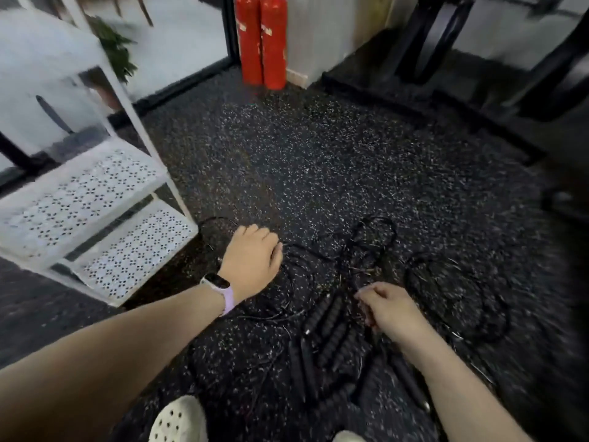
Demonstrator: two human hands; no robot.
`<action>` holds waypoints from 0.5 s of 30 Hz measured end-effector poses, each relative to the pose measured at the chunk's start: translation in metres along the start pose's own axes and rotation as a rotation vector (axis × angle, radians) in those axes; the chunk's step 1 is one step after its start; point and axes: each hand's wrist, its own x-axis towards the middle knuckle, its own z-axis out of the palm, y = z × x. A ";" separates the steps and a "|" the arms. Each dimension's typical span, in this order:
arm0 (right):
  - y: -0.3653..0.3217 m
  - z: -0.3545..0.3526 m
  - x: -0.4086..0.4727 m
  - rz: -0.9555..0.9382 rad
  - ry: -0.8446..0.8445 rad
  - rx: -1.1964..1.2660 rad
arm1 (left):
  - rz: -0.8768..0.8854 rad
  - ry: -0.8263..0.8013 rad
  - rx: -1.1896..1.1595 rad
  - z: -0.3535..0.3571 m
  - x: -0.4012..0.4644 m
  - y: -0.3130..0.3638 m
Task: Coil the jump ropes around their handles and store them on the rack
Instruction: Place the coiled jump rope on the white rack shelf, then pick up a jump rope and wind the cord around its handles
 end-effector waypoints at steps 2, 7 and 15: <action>0.014 -0.005 0.010 0.041 -0.015 0.052 | 0.067 -0.148 -0.004 0.025 -0.018 0.000; 0.036 -0.003 0.031 0.137 -0.057 0.013 | 0.129 -0.417 -0.012 0.076 -0.053 -0.015; 0.115 0.016 0.070 0.247 -0.087 -0.180 | 0.357 -0.670 0.022 0.162 -0.082 0.010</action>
